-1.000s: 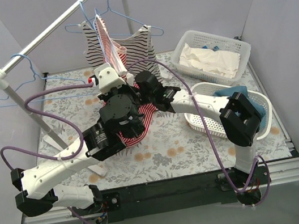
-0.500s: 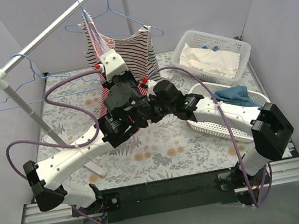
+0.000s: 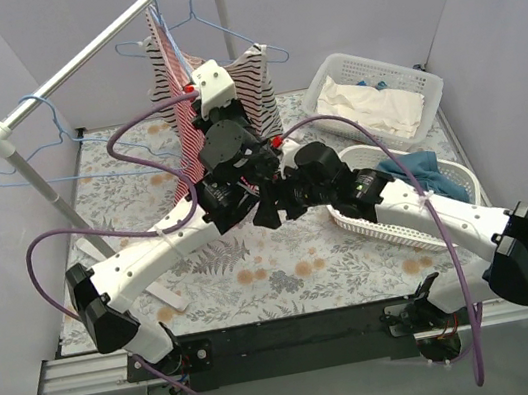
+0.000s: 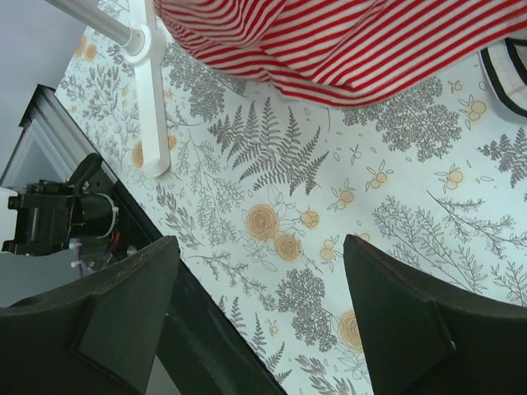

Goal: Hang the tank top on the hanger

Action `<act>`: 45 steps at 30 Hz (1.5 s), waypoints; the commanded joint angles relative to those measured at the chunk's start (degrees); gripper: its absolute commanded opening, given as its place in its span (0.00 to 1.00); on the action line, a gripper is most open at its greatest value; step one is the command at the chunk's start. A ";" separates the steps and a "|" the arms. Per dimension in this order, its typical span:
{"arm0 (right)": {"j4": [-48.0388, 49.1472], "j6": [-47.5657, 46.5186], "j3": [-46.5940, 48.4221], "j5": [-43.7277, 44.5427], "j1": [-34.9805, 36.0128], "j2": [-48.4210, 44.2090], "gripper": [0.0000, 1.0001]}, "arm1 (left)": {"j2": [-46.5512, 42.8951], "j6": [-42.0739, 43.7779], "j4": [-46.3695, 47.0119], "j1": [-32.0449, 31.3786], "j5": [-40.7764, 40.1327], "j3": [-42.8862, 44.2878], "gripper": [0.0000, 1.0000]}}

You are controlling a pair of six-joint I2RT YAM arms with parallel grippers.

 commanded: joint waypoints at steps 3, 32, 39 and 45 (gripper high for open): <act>-2.29 -1.87 -2.16 0.99 -0.21 -3.23 0.88 | 0.74 2.10 4.63 2.97 1.83 4.62 0.00; -5.81 -3.54 -3.93 1.17 -0.30 -8.68 0.88 | 6.98 6.14 7.44 10.44 0.34 5.15 0.00; -6.25 -4.15 -4.10 1.52 -0.30 -8.68 0.89 | 7.34 6.85 8.32 11.93 0.34 4.72 0.00; -6.25 -4.15 -4.10 1.26 -0.30 -8.59 0.89 | 7.51 6.58 8.50 12.37 0.25 3.05 0.00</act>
